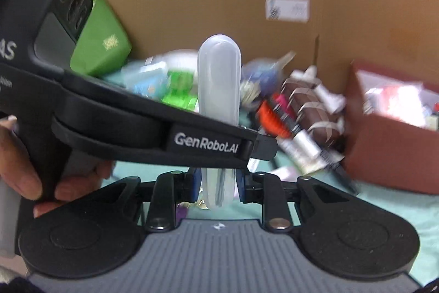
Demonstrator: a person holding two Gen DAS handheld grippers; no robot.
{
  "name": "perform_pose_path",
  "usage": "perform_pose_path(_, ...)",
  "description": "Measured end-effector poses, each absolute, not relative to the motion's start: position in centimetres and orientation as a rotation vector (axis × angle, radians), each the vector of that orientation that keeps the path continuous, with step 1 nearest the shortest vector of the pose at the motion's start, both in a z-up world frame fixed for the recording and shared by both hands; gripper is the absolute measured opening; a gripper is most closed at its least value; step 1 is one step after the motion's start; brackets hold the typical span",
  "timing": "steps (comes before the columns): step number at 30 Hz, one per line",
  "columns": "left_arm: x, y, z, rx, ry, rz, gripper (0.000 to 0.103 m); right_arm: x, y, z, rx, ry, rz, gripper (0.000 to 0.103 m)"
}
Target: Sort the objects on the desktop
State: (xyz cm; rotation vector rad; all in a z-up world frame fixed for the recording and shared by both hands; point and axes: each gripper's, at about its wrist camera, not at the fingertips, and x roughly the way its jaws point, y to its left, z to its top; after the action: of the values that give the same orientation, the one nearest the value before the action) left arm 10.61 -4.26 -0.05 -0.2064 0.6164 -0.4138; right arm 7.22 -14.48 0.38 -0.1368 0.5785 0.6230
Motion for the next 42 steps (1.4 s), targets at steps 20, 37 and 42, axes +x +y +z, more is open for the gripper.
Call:
perform_pose_path(20, 21.9, -17.7, 6.8, -0.151, 0.512, -0.678, 0.012, 12.4, -27.1, 6.3, 0.039, 0.316, 0.295, 0.025)
perform_pose_path(37, 26.9, -19.0, 4.5, -0.212, 0.516, -0.577, 0.103, 18.8, -32.7, 1.8, 0.089, 0.390, 0.085, 0.079)
perform_pose_path(42, 26.1, -18.4, 4.8, -0.161, 0.482, -0.553, 0.103, 19.4, -32.5, 1.3, 0.092, 0.394, 0.064, 0.084)
